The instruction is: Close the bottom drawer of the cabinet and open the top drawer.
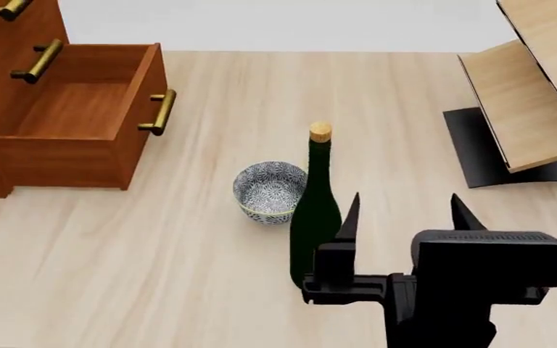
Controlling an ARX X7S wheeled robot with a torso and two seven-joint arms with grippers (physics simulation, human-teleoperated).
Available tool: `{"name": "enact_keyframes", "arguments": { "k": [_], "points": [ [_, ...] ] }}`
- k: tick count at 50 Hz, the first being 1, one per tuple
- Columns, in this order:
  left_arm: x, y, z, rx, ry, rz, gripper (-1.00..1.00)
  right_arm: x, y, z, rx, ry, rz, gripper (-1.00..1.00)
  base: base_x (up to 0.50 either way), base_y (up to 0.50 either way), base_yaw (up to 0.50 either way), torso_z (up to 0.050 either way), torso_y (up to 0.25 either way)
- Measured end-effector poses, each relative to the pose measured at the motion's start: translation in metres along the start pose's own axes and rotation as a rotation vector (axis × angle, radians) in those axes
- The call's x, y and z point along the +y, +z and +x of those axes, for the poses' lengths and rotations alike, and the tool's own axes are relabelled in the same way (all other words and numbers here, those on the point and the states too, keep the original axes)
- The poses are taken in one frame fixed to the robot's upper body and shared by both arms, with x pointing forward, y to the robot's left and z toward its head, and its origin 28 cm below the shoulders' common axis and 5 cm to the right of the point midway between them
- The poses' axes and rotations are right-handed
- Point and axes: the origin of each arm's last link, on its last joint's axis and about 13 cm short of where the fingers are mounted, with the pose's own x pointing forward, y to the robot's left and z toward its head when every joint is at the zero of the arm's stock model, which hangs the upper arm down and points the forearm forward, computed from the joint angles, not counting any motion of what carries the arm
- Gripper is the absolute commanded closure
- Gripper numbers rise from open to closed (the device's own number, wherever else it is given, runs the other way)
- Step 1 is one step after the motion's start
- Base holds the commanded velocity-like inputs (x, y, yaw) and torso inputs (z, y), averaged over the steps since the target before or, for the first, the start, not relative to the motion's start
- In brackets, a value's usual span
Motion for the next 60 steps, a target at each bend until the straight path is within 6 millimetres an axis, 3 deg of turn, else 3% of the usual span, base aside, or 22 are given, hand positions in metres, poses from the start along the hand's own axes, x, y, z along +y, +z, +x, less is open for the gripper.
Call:
{"name": "enact_keyframes", "arguments": {
  "k": [60],
  "points": [
    [-0.0003,-0.0012,-0.0005,-0.009,0.007,0.022,-1.00,0.0016,-0.0004,-0.0001,0.009,0.013,0.008,-1.00,0.11,0.34,0.00,0.000,0.000]
  ]
}}
